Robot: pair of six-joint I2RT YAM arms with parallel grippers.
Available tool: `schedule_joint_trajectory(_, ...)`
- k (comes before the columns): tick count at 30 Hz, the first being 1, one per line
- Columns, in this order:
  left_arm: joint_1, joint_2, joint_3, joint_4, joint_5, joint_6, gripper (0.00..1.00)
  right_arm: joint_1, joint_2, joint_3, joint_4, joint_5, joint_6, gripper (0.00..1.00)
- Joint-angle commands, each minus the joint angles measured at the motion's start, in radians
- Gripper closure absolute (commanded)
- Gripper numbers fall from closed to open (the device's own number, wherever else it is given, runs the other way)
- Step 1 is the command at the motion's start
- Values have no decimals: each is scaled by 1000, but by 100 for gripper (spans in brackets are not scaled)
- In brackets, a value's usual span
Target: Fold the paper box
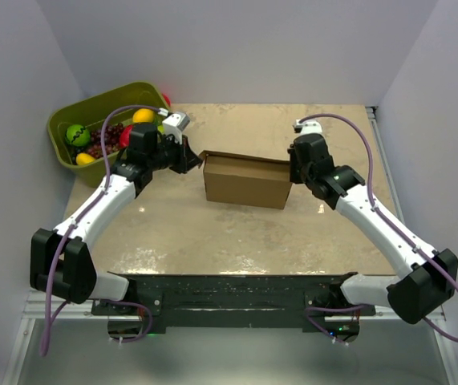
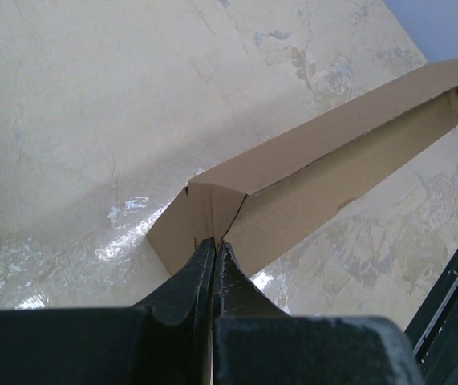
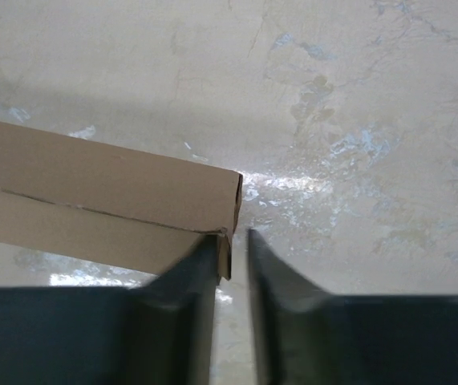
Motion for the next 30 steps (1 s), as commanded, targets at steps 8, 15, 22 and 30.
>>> schedule_joint_trajectory(8,-4,3,60,-37,-2,83,100,131,-104,119,-5,72,-29,50)
schedule_joint_trajectory(15,-4,14,74,-54,-13,85,100,263,-45,121,135,1,3,76)
schedule_joint_trajectory(22,-4,14,81,-62,-22,86,100,271,55,75,304,-73,5,86)
schedule_joint_trajectory(30,-4,34,100,-82,-36,88,100,271,98,41,367,-102,14,89)
